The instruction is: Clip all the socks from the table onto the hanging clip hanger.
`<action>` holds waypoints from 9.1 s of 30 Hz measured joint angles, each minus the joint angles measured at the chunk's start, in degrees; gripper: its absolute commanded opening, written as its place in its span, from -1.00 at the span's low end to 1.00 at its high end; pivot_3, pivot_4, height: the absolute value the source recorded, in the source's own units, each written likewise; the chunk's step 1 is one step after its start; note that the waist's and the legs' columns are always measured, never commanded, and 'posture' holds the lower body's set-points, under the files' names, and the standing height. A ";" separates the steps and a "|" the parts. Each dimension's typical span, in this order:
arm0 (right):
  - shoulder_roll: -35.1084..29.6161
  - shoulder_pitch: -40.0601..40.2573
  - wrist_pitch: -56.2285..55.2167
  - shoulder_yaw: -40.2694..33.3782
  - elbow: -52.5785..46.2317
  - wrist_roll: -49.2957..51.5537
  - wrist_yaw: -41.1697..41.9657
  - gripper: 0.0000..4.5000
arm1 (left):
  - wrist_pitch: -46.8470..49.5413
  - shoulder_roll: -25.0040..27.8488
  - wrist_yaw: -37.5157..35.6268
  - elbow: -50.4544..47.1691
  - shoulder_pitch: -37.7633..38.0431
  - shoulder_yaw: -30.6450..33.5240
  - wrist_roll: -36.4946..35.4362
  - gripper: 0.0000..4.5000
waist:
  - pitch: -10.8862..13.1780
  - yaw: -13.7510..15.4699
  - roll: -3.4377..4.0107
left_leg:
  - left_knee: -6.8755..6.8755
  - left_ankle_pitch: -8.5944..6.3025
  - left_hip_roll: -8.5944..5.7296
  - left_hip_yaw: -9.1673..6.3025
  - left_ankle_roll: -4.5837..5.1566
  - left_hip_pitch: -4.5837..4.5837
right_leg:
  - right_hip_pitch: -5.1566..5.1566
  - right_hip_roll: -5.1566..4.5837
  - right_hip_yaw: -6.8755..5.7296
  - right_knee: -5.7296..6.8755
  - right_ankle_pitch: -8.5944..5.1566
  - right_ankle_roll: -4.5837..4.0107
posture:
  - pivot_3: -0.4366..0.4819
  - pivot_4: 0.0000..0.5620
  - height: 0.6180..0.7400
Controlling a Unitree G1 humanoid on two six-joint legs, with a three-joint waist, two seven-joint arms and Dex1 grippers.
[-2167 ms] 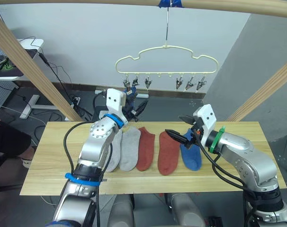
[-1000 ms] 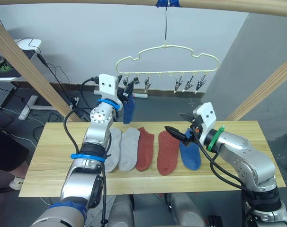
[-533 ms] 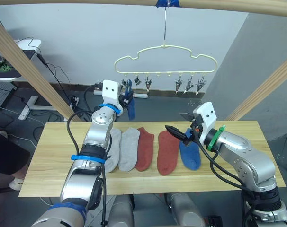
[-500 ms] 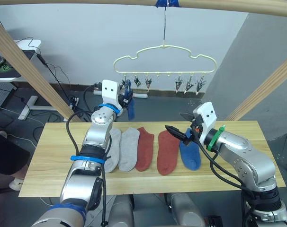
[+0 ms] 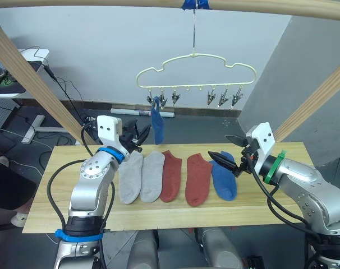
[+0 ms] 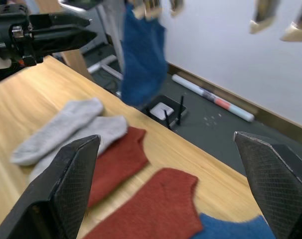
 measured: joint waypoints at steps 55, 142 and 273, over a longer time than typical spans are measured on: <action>0.72 -7.09 -2.31 0.48 -0.92 5.29 0.08 1.00 | -19.91 -8.15 9.46 24.87 -15.09 -3.14 9.19 -0.03 | 0.00 -1.60 -0.01 | -0.25 -0.01 0.00 0.20 0.01 0.58 | 0.56 0.03 0.21 -0.38 0.00 0.02 | -0.44 -0.24 1.00; 6.38 -13.44 -35.40 17.98 63.12 -28.40 4.74 -0.30 | 37.97 2.46 3.56 1.84 -16.84 9.90 -25.45 -1.00 | 0.04 -2.88 0.01 | -0.38 -0.02 0.04 0.22 0.00 0.85 | 0.66 0.07 0.25 -0.35 -0.03 0.01 | -0.20 -0.13 1.00; 6.13 0.50 -3.52 -2.10 1.19 -4.53 5.44 0.65 | 0.82 0.22 1.59 -5.80 -1.81 -10.70 -3.99 0.33 | 0.05 1.27 0.02 | -0.35 -0.03 0.02 0.13 -0.25 -0.22 | -0.34 0.07 0.18 -0.52 0.01 -0.08 | -0.34 -0.19 1.00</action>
